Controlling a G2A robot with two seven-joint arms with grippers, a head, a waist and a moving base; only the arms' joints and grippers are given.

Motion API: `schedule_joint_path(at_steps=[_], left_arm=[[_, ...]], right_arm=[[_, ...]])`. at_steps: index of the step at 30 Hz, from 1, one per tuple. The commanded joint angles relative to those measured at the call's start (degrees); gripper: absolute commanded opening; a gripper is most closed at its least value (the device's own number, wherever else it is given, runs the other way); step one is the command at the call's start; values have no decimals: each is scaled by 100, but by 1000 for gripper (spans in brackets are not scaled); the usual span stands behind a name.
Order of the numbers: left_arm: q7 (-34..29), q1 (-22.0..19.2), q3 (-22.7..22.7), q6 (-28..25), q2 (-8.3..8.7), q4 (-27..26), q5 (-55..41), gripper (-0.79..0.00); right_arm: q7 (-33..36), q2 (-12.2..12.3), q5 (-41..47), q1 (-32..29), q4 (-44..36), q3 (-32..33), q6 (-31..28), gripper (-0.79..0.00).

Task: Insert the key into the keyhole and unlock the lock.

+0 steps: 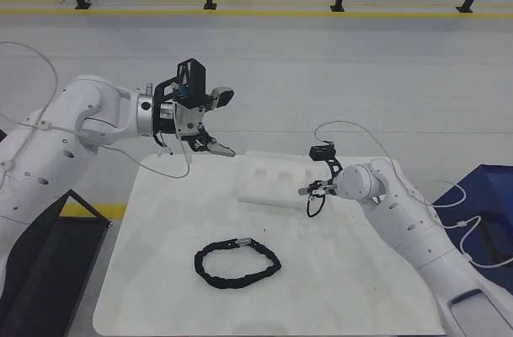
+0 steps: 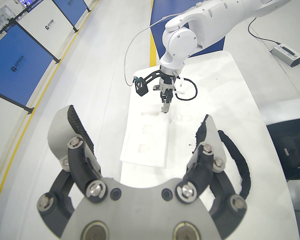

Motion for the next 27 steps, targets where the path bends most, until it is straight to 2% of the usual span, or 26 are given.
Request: schedule_joint_path(at_steps=[1,7,16,18,21,22,24,27], left_arm=[[0,0,0,0,0,0,0,0],[0,0,0,0,0,0,0,0],[0,0,0,0,0,0,0,0],[0,0,0,0,0,0,0,0],[0,0,0,0,0,0,0,0],[0,0,0,0,0,0,0,0],[0,0,0,0,0,0,0,0],[0,0,0,0,0,0,0,0]], right_arm=[[-8,-5,95,-37,-37,40,-64,0],[251,-114,113,0,-86,-161,142,0],[-106,-409,165,121,271,-558,464,0],[-127,-465,154,165,391,-614,587,-99],[-168,-540,192,222,548,-649,762,-197],[-184,-561,203,231,594,-654,822,-280],[-186,-596,197,255,683,-667,911,-388],[-170,-640,167,287,786,-680,1050,-437]])
